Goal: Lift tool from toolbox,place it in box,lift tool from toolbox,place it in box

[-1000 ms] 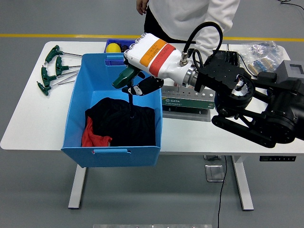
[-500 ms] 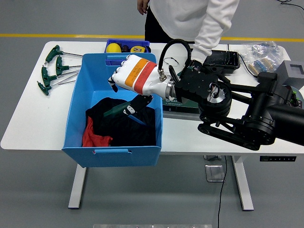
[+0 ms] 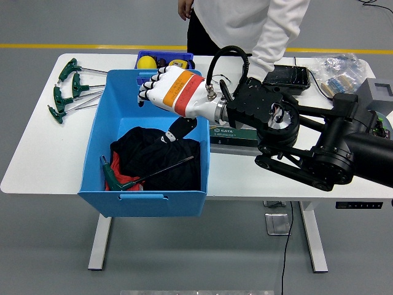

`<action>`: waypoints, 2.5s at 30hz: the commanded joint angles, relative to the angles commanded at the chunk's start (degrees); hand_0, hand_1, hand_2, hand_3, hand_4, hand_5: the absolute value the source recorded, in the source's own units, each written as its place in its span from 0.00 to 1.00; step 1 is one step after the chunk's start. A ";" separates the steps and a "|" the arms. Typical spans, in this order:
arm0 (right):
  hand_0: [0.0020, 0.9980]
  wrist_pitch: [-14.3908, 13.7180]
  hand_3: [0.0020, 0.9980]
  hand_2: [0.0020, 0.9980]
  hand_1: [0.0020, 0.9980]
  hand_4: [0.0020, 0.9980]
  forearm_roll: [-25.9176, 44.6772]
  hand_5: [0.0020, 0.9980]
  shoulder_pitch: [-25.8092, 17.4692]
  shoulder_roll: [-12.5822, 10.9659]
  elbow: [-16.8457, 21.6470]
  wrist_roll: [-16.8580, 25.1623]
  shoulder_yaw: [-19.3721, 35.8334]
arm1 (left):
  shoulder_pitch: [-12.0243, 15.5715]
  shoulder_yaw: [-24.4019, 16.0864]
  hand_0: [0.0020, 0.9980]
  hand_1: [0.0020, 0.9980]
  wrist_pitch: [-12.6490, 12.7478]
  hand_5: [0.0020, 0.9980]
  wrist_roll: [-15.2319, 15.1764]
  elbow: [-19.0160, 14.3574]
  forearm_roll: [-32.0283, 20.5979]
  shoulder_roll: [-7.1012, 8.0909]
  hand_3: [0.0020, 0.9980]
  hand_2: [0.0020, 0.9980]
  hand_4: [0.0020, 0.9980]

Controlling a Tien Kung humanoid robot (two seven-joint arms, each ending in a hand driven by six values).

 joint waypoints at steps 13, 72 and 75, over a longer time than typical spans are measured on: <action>0.71 -3.02 0.58 0.76 0.71 1.00 -0.26 0.60 -0.07 1.72 -14.84 2.75 1.17 | -0.14 0.61 0.45 0.45 -0.06 0.78 0.01 0.00 -0.66 -0.04 0.75 0.48 0.81; 0.70 0.14 0.45 0.52 0.51 1.00 -5.74 0.61 -1.56 7.54 -41.51 8.15 -7.49 | -2.89 3.08 0.44 0.44 0.94 0.78 -0.34 0.00 -1.35 0.70 0.75 0.46 0.82; 0.66 0.52 0.41 0.45 0.44 1.00 -5.81 0.61 -1.61 7.54 -41.03 8.32 -7.47 | -2.91 2.87 0.43 0.44 1.01 0.78 -0.35 0.00 -1.28 0.69 0.75 0.46 0.82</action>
